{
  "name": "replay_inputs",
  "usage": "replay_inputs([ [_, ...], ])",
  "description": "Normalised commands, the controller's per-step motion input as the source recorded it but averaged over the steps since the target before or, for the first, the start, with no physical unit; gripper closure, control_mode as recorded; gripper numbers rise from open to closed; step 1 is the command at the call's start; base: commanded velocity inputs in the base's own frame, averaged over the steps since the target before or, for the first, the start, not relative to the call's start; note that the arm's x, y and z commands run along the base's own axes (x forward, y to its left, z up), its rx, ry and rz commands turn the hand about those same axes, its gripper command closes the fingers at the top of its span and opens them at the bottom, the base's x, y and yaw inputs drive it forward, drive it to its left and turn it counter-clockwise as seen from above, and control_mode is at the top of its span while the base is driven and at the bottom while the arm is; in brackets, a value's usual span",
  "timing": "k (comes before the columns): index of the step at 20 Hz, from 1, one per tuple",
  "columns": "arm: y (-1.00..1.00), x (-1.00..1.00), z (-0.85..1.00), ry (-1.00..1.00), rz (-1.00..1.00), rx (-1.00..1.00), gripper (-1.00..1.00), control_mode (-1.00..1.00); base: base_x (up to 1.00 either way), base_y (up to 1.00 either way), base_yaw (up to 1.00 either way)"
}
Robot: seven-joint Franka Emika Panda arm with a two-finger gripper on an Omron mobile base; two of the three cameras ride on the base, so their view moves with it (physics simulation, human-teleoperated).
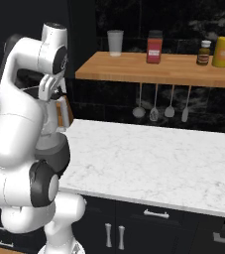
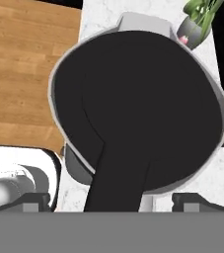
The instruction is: Close the lid blender by securely placing the lid on top.
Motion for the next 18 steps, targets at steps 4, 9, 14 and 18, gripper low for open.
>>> replay_inputs([
  [4, 0.0, -0.24, 0.2, -0.1, 0.0, 0.0, -1.0, -1.0, 0.0, 0.0, 0.0],
  [9, 0.0, -0.75, 0.07, -0.17, 0.0, 0.0, -1.0, -1.0, 0.0, 0.0, 0.0],
  [14, -0.05, -0.96, 0.0, -0.16, 0.0, 0.0, -1.0, -1.0, 0.0, 0.0, 0.0],
  [18, -0.4, -0.61, 0.0, -0.11, -0.04, 0.0, -1.0, -1.0, 0.0, 0.0, 0.0],
])
